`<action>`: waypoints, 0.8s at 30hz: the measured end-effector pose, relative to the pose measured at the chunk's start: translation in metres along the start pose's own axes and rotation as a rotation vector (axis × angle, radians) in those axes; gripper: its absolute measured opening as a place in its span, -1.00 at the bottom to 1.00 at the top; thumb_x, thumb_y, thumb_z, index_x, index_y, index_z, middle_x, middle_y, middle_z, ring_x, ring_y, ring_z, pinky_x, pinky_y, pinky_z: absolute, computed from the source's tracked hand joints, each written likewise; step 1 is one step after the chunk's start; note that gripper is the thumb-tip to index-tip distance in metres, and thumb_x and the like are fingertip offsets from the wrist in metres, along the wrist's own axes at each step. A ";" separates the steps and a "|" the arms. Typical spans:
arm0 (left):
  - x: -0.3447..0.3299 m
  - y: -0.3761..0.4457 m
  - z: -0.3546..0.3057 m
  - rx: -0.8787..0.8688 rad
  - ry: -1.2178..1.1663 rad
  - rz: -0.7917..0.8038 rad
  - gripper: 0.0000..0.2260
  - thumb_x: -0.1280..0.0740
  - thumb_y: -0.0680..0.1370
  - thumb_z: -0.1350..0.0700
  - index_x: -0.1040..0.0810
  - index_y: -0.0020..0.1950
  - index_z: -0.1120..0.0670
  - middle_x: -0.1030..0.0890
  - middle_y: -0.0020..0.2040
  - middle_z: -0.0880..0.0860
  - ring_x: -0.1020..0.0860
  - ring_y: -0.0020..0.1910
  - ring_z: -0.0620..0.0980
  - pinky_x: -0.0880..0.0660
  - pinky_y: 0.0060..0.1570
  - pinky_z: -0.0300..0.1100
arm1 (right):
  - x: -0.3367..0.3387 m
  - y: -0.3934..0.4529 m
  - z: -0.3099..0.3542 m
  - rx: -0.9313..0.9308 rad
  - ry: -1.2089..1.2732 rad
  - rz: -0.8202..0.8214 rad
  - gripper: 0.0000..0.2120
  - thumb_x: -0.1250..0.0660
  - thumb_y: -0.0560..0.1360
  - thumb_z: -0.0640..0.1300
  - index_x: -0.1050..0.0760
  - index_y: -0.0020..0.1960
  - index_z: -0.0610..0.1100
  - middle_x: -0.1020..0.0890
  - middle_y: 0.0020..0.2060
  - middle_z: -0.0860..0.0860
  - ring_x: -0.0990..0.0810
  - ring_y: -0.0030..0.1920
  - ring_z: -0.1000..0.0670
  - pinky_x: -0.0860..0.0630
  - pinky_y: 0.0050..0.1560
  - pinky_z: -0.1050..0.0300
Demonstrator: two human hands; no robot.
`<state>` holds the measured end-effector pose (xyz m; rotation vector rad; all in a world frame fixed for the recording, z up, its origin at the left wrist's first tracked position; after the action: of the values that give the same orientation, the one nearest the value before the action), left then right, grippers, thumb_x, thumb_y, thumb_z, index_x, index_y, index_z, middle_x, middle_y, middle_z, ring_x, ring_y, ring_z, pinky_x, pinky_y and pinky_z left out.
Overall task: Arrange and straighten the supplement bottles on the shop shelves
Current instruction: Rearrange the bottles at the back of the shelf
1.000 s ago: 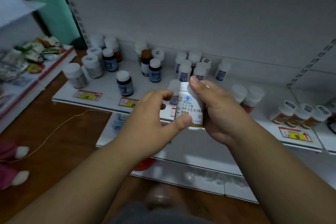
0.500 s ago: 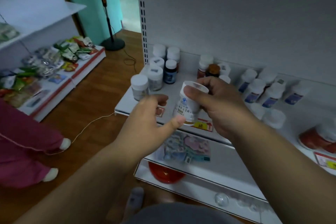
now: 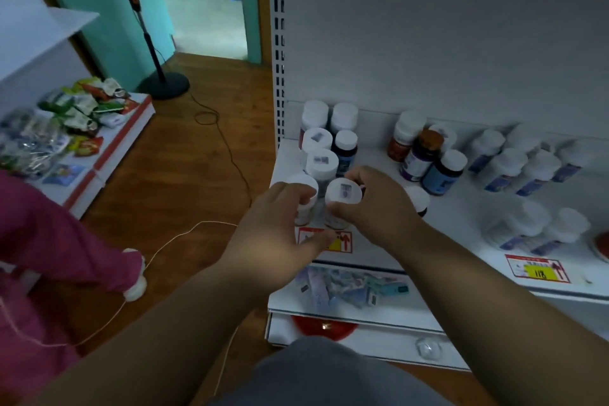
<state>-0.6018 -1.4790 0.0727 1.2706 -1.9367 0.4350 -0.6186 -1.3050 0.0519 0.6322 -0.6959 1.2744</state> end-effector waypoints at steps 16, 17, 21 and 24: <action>0.008 0.016 0.002 -0.083 -0.008 0.021 -0.40 -0.49 0.33 -0.19 -0.38 0.31 -0.15 -0.39 0.12 -0.25 -0.43 0.04 -0.22 -0.29 -0.12 -0.48 | 0.001 -0.005 0.012 -0.034 0.002 0.065 -0.45 -0.54 0.29 0.14 -0.43 0.17 -0.02 -0.51 0.01 0.07 -0.51 -0.04 0.09 -0.46 -0.11 0.18; 0.008 0.019 -0.003 -0.096 -0.012 0.015 -0.40 -0.50 0.33 -0.18 -0.38 0.31 -0.14 -0.39 0.11 -0.26 -0.43 0.03 -0.22 -0.29 -0.13 -0.47 | 0.007 -0.009 0.012 -0.016 -0.009 0.046 -0.41 -0.52 0.32 0.14 -0.39 0.25 0.00 -0.48 0.06 0.07 -0.49 -0.01 0.12 -0.44 -0.06 0.22; -0.002 0.032 -0.033 -0.158 0.005 -0.001 -0.42 -0.51 0.32 -0.18 -0.40 0.27 -0.15 -0.39 0.07 -0.25 -0.42 0.00 -0.21 -0.33 -0.13 -0.37 | 0.059 -0.029 0.012 0.067 -0.019 -0.127 -0.54 -0.42 0.45 0.07 -0.39 0.29 0.05 -0.44 0.06 0.16 -0.45 -0.05 0.31 -0.35 -0.09 0.42; -0.021 0.039 -0.058 -0.182 -0.008 0.006 -0.45 -0.49 0.33 -0.19 -0.39 0.26 -0.17 -0.33 -0.04 -0.34 -0.39 -0.08 -0.29 -0.28 -0.20 -0.48 | 0.103 -0.048 0.004 0.063 0.024 -0.233 -0.66 -0.41 0.47 0.04 -0.41 0.19 0.12 -0.45 -0.01 0.21 -0.41 -0.01 0.45 -0.33 -0.14 0.58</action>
<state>-0.6083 -1.4112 0.0987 1.1508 -1.9392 0.2505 -0.5567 -1.2523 0.1307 0.7268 -0.5467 1.0896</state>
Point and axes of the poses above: each hand's wrist, its own y-axis towards the middle knuckle, its own x-axis out of the back of the hand, z = x × y, the point moved 9 cm from there along y, towards the middle knuckle
